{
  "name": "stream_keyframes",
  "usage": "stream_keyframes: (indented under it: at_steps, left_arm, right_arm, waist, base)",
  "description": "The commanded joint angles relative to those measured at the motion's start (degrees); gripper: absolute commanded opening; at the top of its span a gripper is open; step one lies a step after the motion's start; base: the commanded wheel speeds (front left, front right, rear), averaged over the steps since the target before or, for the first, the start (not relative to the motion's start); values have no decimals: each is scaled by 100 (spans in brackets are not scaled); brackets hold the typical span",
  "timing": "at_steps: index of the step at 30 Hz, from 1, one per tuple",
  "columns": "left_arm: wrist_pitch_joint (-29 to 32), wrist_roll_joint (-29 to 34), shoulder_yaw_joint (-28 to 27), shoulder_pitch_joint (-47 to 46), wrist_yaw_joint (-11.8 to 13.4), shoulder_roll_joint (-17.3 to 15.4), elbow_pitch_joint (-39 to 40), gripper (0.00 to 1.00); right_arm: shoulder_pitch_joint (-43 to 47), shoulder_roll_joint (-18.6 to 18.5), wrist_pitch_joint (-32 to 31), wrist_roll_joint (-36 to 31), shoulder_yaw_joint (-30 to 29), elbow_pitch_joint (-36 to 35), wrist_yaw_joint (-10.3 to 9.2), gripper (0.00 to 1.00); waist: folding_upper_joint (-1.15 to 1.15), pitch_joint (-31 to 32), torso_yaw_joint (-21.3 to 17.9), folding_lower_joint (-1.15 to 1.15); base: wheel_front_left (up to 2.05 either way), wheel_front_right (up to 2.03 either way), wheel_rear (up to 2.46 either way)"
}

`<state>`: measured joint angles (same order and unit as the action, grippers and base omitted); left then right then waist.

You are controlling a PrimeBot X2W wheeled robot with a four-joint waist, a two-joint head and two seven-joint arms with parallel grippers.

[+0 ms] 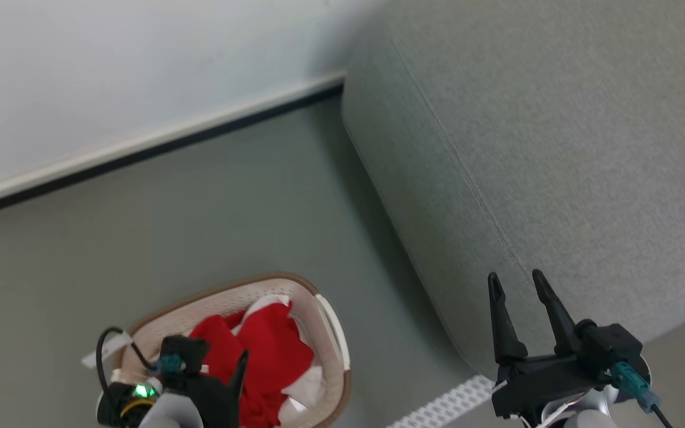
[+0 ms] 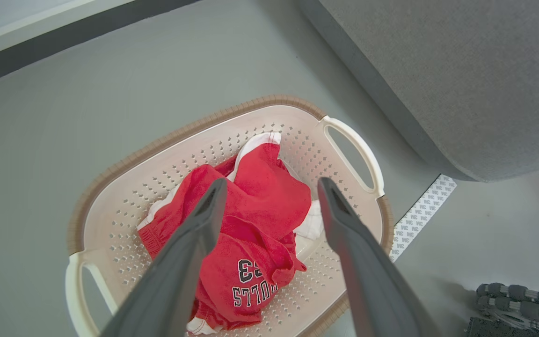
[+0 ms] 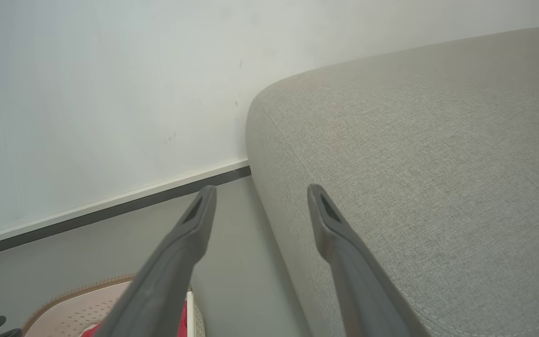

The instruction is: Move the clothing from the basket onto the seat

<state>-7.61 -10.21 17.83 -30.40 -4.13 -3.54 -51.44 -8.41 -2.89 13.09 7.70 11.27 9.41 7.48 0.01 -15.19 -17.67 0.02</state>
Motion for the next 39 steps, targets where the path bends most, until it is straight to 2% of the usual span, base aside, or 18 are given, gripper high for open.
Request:
stream_keyframes:
  at_steps: [1, 9, 16, 26, 32, 39]
  left_arm:
    - [37, 110, 53, -236, 32, -84, -173, 100]
    - [195, 430, 314, -1059, 206, -299, -761, 100]
    - [458, 772, 678, -1574, 232, -453, -1245, 100]
    - [659, 1183, 1149, -2137, 214, -604, -1600, 100]
    - [888, 1350, 1321, -2430, 512, -751, -1867, 100]
    - [1105, 1669, 1727, -2703, 412, -904, -2036, 100]
  right_arm:
    - [-121, 5, 63, 80, 44, -43, 2, 100]
    - [-252, 7, 175, 388, 198, -240, 2, 100]
    - [-67, 5, 214, 688, 109, -409, 2, 100]
    - [-12, 4, 216, 1028, 115, -715, 2, 100]
    - [149, 3, 217, 1113, 43, -803, 2, 100]
    - [399, 3, 217, 1016, -27, -1004, 2, 100]
  waist:
    - [-1, -798, -691, -2]
    - [-1, -1672, -1063, -2]
    - [-1, -2230, -1077, -2]
    - [-1, -2724, -1067, -2]
    - [-1, -2843, -1068, -2]
    - [-1, -3030, -974, -2]
  base:
    - [0, 0, 0]
    - [0, 0, 0]
    - [0, 0, 0]
    - [0, 0, 0]
    - [0, 0, 0]
    - [4, 4, 4]
